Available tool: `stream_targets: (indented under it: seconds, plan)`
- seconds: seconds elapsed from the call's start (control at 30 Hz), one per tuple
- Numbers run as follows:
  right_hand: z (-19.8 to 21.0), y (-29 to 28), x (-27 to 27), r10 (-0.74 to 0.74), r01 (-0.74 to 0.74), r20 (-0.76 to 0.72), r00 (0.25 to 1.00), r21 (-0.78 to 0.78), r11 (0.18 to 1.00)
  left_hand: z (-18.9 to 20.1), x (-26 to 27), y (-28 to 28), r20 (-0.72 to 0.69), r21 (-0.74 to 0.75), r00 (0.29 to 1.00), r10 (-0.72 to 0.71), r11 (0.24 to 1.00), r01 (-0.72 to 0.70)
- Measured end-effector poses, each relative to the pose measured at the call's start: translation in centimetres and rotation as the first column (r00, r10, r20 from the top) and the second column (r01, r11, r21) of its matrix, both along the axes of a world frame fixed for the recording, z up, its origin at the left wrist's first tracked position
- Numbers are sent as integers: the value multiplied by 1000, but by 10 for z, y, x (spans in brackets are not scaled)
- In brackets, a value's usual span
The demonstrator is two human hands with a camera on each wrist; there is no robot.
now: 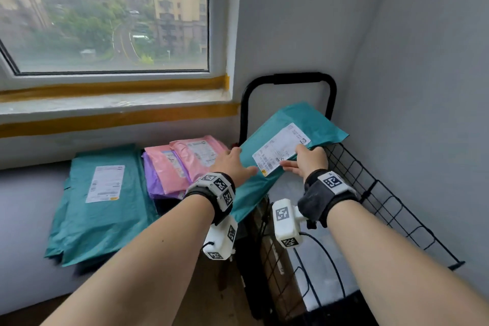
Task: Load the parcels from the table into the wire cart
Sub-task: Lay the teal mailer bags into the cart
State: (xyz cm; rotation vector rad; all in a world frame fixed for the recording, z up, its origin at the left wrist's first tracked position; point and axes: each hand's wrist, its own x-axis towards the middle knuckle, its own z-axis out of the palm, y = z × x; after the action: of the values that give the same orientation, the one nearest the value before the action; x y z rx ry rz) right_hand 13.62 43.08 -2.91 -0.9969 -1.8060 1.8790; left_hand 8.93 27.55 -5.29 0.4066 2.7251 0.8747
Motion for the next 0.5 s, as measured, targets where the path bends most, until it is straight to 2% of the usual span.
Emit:
stream_targets:
  seconds: [0.23,0.5]
  plan:
    - [-3,108,25,-27,25,-20,999,-100,995,-1,32,117,-27,-89,986,-164,983,161]
    - [-40,187,20,-19,30,85,996,-119,992,-35,30,190,3,-149,997,-79,986,79]
